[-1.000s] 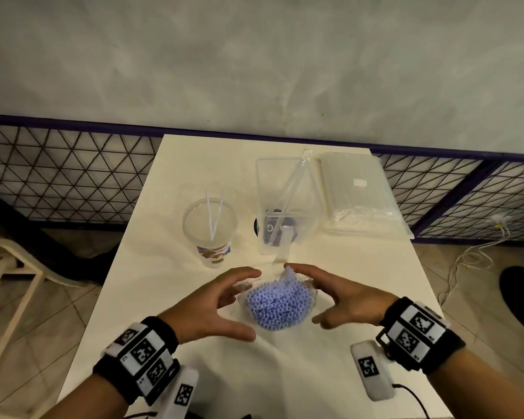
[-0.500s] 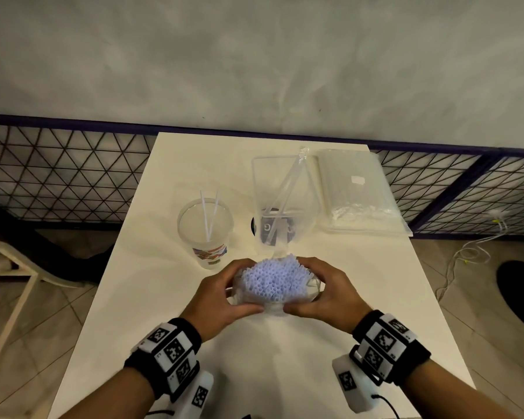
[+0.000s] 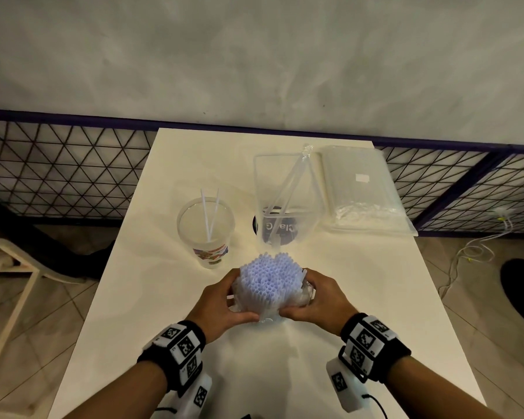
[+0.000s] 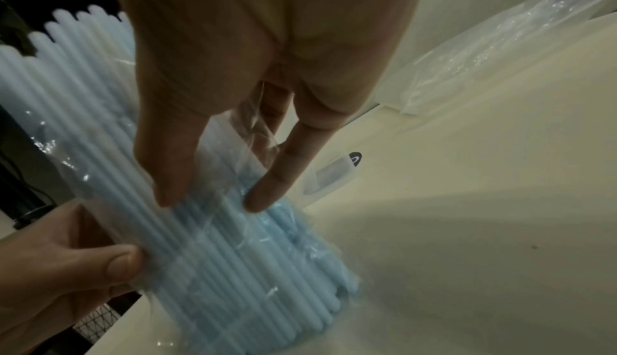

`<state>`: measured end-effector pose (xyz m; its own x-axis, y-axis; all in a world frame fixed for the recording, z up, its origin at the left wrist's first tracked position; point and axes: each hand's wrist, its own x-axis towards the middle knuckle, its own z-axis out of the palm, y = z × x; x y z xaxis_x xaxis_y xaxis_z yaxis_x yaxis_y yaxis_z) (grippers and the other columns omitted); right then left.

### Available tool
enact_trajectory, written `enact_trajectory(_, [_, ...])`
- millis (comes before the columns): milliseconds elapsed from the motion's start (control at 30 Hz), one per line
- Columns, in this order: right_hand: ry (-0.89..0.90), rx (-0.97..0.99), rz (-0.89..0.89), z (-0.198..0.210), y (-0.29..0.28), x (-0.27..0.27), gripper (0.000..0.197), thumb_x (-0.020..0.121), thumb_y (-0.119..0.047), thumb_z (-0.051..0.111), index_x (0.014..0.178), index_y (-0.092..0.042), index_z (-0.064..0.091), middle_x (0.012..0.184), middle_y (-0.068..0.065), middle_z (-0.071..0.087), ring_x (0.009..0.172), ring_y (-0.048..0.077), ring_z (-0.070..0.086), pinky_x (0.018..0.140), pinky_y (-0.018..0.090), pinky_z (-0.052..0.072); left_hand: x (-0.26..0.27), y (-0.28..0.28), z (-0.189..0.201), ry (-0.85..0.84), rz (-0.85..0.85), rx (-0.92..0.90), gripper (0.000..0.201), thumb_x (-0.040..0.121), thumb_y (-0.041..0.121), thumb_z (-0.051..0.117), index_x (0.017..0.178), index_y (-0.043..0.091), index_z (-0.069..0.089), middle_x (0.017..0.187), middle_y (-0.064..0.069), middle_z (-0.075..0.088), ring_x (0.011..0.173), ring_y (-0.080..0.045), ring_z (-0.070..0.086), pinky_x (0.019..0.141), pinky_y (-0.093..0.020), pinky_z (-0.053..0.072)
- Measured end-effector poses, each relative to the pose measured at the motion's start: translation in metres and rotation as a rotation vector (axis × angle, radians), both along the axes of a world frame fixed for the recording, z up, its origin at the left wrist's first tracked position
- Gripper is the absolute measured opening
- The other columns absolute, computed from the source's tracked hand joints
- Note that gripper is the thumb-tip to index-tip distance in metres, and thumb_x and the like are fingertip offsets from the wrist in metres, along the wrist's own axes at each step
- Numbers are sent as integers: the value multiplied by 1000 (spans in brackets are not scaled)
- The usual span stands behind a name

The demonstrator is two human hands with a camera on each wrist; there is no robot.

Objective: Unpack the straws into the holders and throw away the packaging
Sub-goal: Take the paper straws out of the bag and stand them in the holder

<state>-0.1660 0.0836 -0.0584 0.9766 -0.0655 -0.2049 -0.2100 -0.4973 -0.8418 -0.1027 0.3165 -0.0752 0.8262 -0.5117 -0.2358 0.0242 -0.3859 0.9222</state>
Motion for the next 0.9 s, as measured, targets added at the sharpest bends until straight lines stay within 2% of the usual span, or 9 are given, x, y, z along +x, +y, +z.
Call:
enact_trajectory(67, [18,-12,-5,-4,1,-1,52,61,-21,94,94,-44,61,92,-30,68,86,-7,64,75,7,43,-1,-1,-5,5,-9,24,87,58,20,92,105,73,40,109,20,65,100,9,62,83,-10,51])
enact_trajectory(167, [48,-15,-10,-10,0,-2,54,61,-22,94,98,-45,61,95,-22,70,90,-8,64,76,6,44,-2,-3,-11,11,-15,64,80,58,24,92,107,60,40,108,21,63,98,13,60,82,-7,49])
enact_trajectory(333, [129,-24,-15,-17,-1,0,51,61,-27,93,101,-37,63,97,-14,70,90,-7,63,78,12,49,0,-6,-17,12,-50,121,76,60,25,90,108,53,39,103,23,61,95,4,63,78,-5,48])
enact_trajectory(467, [179,-51,-15,-22,1,-2,47,65,-18,91,84,-39,53,83,-17,61,73,-17,56,65,8,43,-4,-10,-26,9,-67,151,82,62,24,89,129,25,42,105,17,61,97,-8,64,84,-17,53])
enact_trajectory(567, [186,-68,-18,-21,2,-3,47,64,-19,90,86,-39,54,88,-17,64,78,-9,59,67,9,45,-5,-10,-24,13,-80,88,81,58,24,90,119,45,39,115,20,54,107,-2,58,83,-11,50])
enact_trajectory(633, [189,-77,-18,-21,2,-2,48,64,-21,91,88,-41,54,93,-16,65,87,0,62,71,11,47,-4,-9,-20,-33,-94,58,98,48,37,92,123,51,29,133,17,38,122,12,40,96,-7,40])
enact_trajectory(700, [184,-82,-8,-20,3,-2,49,64,-21,91,88,-42,54,94,-16,66,91,7,63,74,13,48,-3,-9,-18,-72,-77,28,123,40,48,92,139,39,20,143,15,26,130,15,27,103,-5,29])
enact_trajectory(767, [180,-88,-5,-19,4,-2,49,63,-21,91,91,-40,56,95,-14,66,93,8,64,76,15,50,-2,-14,-12,-68,-89,2,136,38,47,94,145,27,13,145,17,27,133,12,26,106,-6,26])
enact_trajectory(900, [184,-66,-22,-18,8,-1,54,60,-25,93,106,-22,64,105,-6,71,99,12,66,86,33,55,-4,-29,-2,-49,-75,-30,117,41,34,96,136,37,27,127,32,44,115,25,41,93,2,34])
